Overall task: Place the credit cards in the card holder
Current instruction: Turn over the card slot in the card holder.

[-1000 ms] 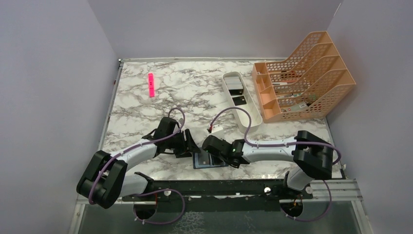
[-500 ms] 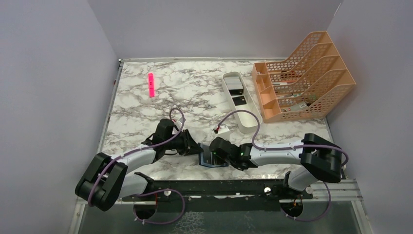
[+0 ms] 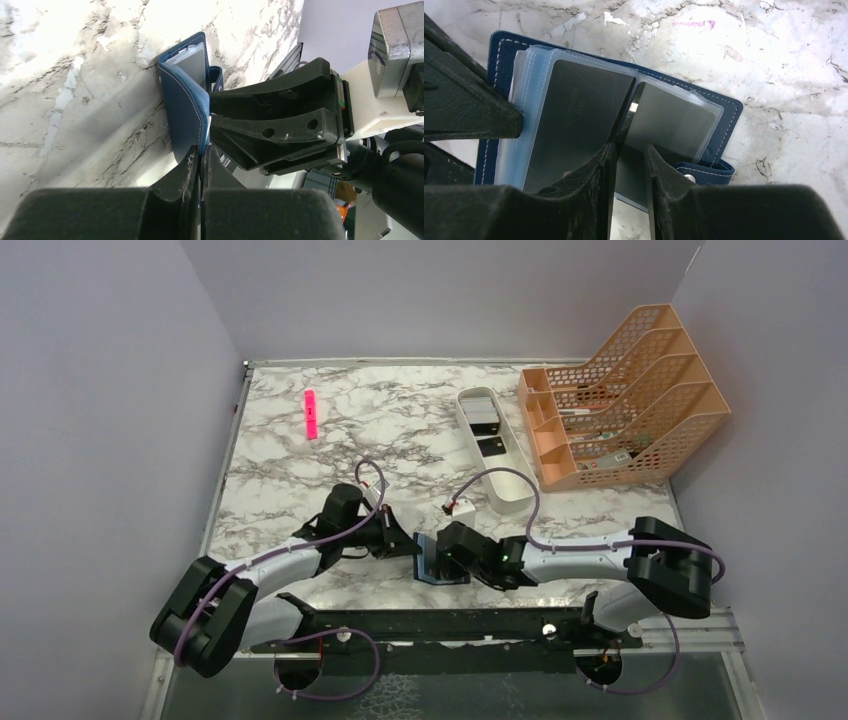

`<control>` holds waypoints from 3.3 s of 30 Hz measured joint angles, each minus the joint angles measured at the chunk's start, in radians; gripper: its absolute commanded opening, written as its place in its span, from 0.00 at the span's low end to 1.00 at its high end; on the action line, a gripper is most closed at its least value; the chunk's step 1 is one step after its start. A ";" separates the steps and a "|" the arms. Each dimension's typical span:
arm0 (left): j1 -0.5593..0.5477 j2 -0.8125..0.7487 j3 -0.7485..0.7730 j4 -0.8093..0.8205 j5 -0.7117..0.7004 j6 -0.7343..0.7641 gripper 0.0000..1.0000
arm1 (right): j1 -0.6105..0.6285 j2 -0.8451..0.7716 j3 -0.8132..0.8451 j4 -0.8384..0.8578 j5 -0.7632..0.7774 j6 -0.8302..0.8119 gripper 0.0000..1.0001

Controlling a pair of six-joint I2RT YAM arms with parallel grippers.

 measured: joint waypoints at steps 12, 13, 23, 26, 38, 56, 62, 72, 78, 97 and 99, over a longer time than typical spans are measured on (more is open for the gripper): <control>-0.024 -0.047 0.105 -0.104 -0.048 0.064 0.00 | 0.000 -0.226 -0.029 0.042 -0.091 0.007 0.53; -0.028 -0.049 0.112 -0.118 -0.056 0.068 0.00 | 0.000 -0.226 -0.029 0.047 -0.097 0.008 0.53; -0.070 -0.050 0.145 -0.220 -0.121 0.091 0.00 | 0.000 -0.206 -0.027 0.050 -0.102 0.014 0.52; -0.077 -0.050 0.151 -0.229 -0.124 0.091 0.00 | 0.000 -0.179 -0.026 0.050 -0.093 0.014 0.52; -0.079 -0.074 0.158 -0.278 -0.139 0.102 0.00 | 0.000 -0.157 -0.005 -0.021 -0.022 0.014 0.50; -0.079 -0.073 0.206 -0.369 -0.150 0.138 0.00 | -0.023 -0.212 -0.040 -0.105 0.040 0.022 0.37; -0.079 -0.075 0.213 -0.387 -0.149 0.139 0.00 | -0.094 -0.149 -0.069 -0.005 -0.014 0.003 0.36; -0.079 -0.075 0.214 -0.377 -0.129 0.127 0.00 | -0.109 -0.037 -0.093 0.195 -0.115 0.003 0.37; -0.079 -0.075 0.213 -0.372 -0.127 0.125 0.00 | -0.122 -0.037 -0.135 0.290 -0.140 0.008 0.39; -0.079 -0.074 0.249 -0.429 -0.150 0.160 0.00 | -0.168 -0.333 -0.188 0.166 -0.164 0.021 0.49; -0.079 -0.074 0.254 -0.439 -0.152 0.163 0.00 | -0.168 -0.357 -0.182 0.167 -0.183 0.026 0.48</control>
